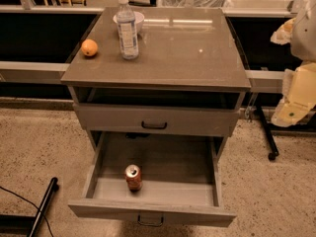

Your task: Pick coke can from middle drawer and place on counter

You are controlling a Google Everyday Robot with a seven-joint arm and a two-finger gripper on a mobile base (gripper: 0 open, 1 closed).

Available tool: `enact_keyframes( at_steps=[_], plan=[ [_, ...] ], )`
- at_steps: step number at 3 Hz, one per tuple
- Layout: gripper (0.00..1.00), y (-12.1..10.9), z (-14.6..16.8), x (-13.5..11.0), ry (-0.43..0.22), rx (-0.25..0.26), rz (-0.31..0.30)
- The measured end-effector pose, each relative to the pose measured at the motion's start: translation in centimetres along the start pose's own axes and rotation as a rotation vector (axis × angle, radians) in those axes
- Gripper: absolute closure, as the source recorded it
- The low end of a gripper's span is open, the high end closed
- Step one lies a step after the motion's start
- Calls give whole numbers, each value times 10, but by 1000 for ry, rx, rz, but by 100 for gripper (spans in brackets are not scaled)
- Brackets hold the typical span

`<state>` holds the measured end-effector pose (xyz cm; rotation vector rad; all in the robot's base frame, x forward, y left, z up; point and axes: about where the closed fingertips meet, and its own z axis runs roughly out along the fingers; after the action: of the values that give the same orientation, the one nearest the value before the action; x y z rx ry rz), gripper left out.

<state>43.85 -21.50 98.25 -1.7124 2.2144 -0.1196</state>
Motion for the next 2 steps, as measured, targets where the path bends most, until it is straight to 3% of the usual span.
enact_keyframes(
  at_steps=[1,2],
  plan=[
    [0,0,0,0,0,0,0],
    [0,3,30,-11,-103,-38,11]
  ],
)
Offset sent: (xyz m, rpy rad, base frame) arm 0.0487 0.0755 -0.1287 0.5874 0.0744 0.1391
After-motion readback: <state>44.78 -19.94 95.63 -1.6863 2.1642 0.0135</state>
